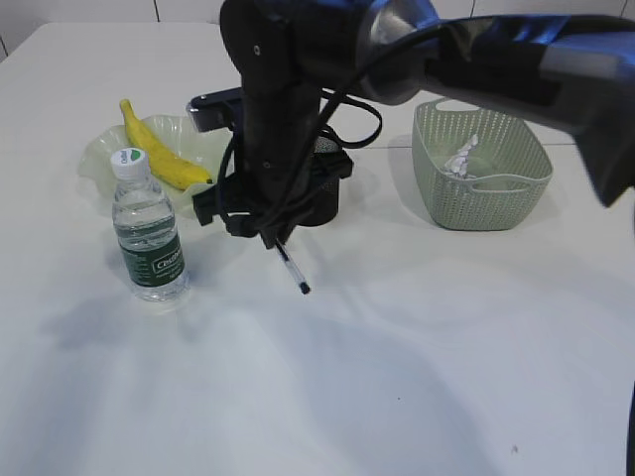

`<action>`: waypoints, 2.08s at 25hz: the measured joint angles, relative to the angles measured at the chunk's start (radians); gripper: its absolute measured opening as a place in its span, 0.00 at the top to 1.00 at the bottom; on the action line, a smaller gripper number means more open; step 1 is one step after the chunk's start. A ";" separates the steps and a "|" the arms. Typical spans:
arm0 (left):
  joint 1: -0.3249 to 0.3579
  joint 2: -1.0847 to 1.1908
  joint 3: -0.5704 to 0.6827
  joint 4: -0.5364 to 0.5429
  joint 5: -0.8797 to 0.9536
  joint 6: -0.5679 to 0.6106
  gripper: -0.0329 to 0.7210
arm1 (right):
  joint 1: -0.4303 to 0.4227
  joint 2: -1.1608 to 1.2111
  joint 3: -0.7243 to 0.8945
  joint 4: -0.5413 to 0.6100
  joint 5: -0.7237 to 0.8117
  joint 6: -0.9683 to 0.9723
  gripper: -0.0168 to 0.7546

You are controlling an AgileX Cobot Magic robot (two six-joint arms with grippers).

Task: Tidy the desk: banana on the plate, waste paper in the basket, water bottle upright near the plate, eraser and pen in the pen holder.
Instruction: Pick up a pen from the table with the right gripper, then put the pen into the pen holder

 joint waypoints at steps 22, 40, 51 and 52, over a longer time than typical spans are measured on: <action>0.000 0.000 0.000 0.000 0.013 0.000 0.37 | -0.130 -0.674 0.929 -0.129 -0.619 0.016 0.92; 0.000 0.000 0.000 -0.002 0.013 0.000 0.37 | -0.279 -0.503 0.886 -0.127 -1.213 -0.003 0.92; 0.000 0.000 0.000 -0.002 0.010 0.000 0.37 | -0.279 -0.264 0.616 -0.160 -1.328 0.070 0.92; 0.000 0.000 0.000 -0.002 0.010 0.000 0.37 | -0.279 -0.248 0.591 -0.187 -1.328 0.096 0.92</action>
